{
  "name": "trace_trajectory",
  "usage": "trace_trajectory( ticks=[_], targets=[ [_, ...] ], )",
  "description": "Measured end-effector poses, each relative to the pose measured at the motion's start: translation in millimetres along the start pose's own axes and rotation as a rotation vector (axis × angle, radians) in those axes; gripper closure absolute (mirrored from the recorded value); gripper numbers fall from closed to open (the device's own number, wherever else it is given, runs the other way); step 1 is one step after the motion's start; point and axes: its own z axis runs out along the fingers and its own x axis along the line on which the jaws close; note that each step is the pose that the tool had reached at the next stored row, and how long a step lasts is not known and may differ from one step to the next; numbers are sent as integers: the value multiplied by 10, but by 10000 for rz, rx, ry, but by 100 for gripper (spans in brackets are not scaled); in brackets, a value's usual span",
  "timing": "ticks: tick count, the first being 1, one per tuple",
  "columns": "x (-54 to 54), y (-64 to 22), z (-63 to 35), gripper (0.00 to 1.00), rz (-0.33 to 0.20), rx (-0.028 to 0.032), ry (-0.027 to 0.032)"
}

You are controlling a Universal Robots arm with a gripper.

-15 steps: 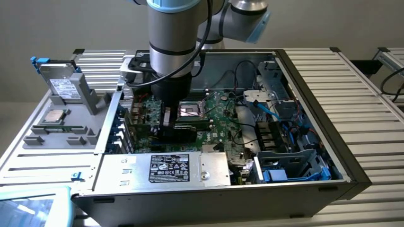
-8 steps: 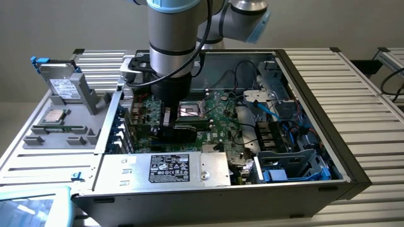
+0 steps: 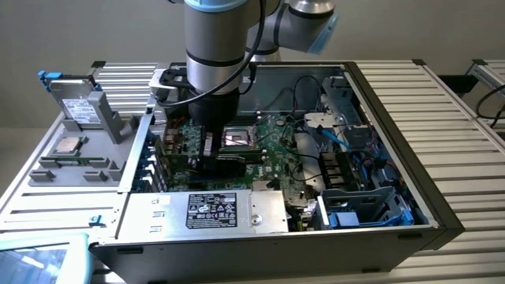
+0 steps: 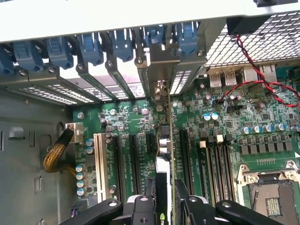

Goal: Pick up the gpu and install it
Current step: 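Insert the gpu into the slot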

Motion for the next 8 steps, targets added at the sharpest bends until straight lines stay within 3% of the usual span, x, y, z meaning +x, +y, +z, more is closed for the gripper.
trace_trajectory(
  ticks=[8],
  targets=[
    [0,0,4,73,-152,0,-4]
  ],
)
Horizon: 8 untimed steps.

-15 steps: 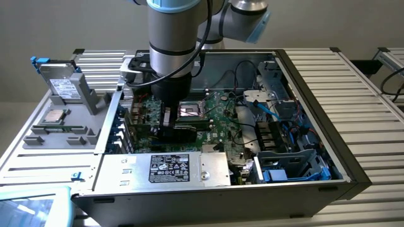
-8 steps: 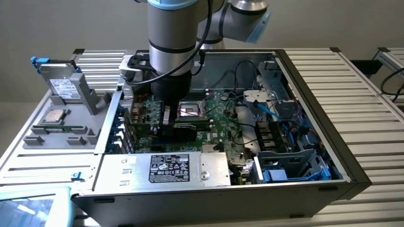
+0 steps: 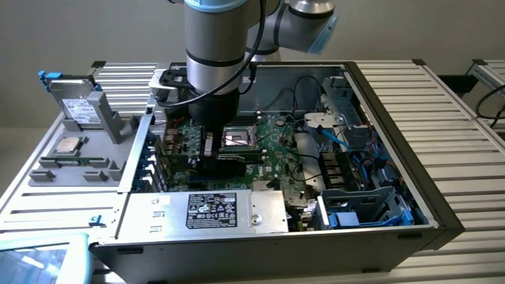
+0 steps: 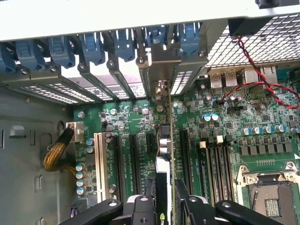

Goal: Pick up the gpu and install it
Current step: 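Insert the gpu into the slot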

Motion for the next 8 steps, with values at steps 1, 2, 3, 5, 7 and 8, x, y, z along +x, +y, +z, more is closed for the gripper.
trace_trajectory(
  ticks=[1,2,3,5,7,8],
  targets=[
    [0,0,3,73,-34,1,0],
    [-1,-1,7,73,-61,3,-2],
    [-2,-1,9,73,-79,3,-1],
    [-10,0,12,73,-103,2,-5],
    [-18,1,13,73,-102,2,-7],
    [-19,1,13,73,-103,2,-7]
  ],
)
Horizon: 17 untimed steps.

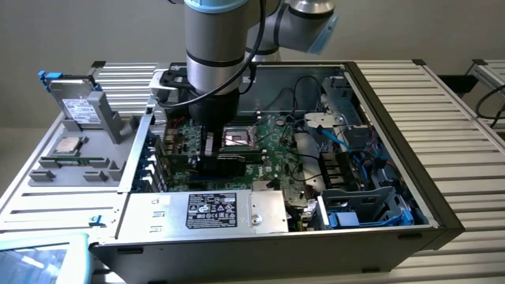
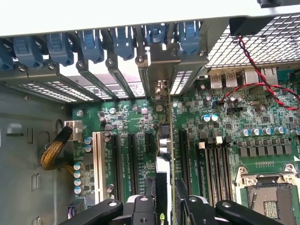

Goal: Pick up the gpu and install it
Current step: 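Insert the gpu into the slot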

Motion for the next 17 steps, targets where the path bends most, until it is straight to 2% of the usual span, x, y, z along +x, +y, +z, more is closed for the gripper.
trace_trajectory(
  ticks=[8,13,17],
  targets=[
    [9,2,20,73,-2,-4,-21],
    [9,6,24,73,-12,-11,-117],
    [21,11,30,73,-15,-11,-137]
  ],
)
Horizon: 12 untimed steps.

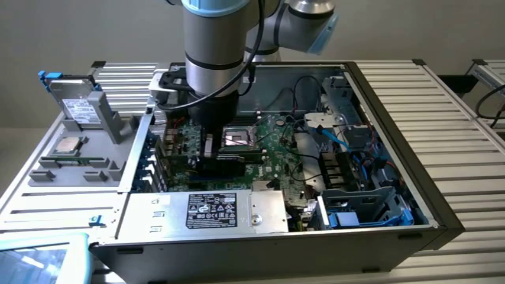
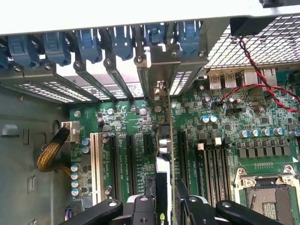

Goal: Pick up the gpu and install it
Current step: 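Insert the gpu into the slot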

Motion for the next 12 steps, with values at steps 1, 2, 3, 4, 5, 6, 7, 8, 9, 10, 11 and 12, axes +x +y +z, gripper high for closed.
trace_trajectory(
  ticks=[1,2,3,4,5,6,7,8,9,10,11,12],
  targets=[
    [7,-1,1,73,-2,0,-1],
    [10,0,1,73,-7,0,1],
    [11,0,1,73,-16,0,4],
    [11,-1,1,73,-26,0,5],
    [12,-1,1,73,-32,0,7],
    [13,-1,1,73,-35,-1,9],
    [13,-1,1,73,-37,0,8],
    [13,0,-3,73,-39,0,8],
    [13,1,-16,73,-42,3,3],
    [12,2,-36,73,-45,2,5],
    [11,4,-54,73,-49,1,8],
    [11,6,-66,73,-52,1,9]
  ],
)
